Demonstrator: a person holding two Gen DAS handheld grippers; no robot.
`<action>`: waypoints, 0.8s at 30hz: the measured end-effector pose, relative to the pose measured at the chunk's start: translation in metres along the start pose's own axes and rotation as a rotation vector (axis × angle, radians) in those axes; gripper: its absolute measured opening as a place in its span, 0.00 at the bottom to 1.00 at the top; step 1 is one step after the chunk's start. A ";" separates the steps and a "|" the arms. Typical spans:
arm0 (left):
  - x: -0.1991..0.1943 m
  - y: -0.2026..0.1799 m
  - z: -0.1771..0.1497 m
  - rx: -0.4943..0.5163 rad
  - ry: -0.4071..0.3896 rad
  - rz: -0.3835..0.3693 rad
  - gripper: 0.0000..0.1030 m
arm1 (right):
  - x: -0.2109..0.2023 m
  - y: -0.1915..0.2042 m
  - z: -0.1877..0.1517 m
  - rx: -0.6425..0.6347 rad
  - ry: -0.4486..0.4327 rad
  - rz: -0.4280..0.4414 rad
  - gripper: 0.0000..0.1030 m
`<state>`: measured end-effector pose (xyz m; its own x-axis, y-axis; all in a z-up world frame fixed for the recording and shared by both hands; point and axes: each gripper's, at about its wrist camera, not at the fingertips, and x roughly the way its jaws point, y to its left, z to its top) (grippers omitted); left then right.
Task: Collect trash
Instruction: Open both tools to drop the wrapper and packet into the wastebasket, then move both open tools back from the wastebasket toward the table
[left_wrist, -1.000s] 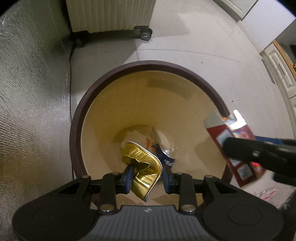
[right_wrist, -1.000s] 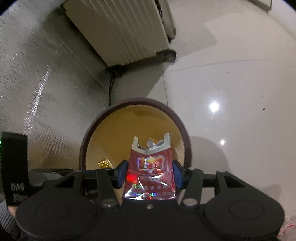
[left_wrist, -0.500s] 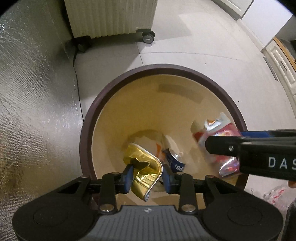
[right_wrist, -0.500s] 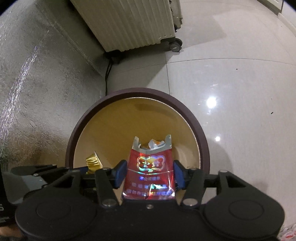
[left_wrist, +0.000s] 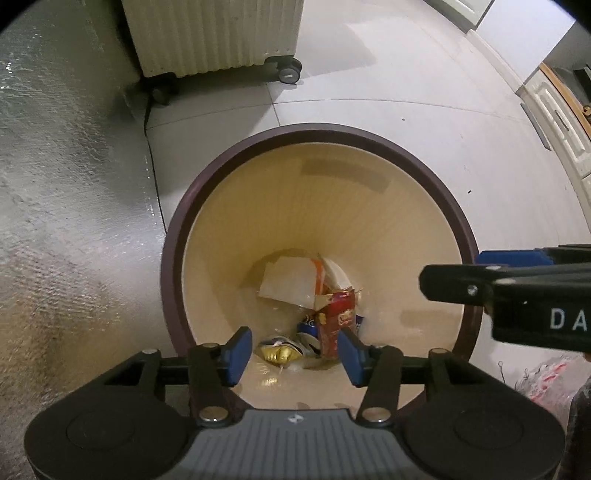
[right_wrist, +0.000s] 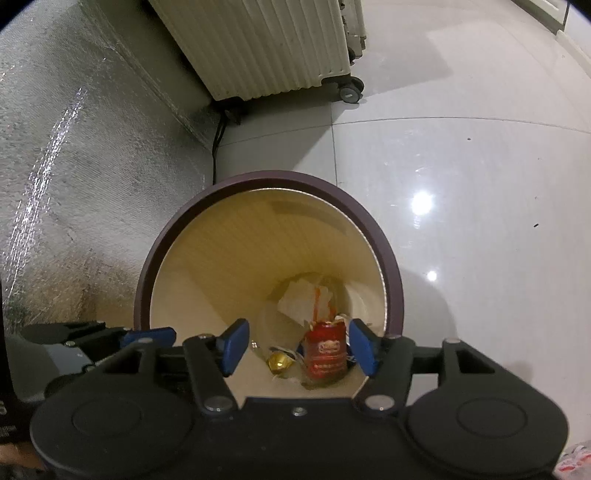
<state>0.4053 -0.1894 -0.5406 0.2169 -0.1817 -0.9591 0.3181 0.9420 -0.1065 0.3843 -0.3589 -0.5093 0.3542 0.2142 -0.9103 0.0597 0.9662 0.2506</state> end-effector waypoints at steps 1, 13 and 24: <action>-0.001 0.001 0.000 -0.003 0.000 0.001 0.51 | -0.003 0.000 -0.001 -0.004 0.000 0.000 0.59; -0.034 0.013 -0.008 -0.067 0.008 0.005 0.69 | -0.032 0.008 -0.010 -0.049 0.004 -0.010 0.62; -0.071 0.016 -0.023 -0.113 -0.014 0.066 0.97 | -0.072 0.007 -0.029 -0.076 -0.016 -0.057 0.80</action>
<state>0.3737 -0.1549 -0.4798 0.2468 -0.1218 -0.9614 0.1971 0.9776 -0.0733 0.3318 -0.3635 -0.4520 0.3670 0.1569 -0.9169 0.0097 0.9850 0.1724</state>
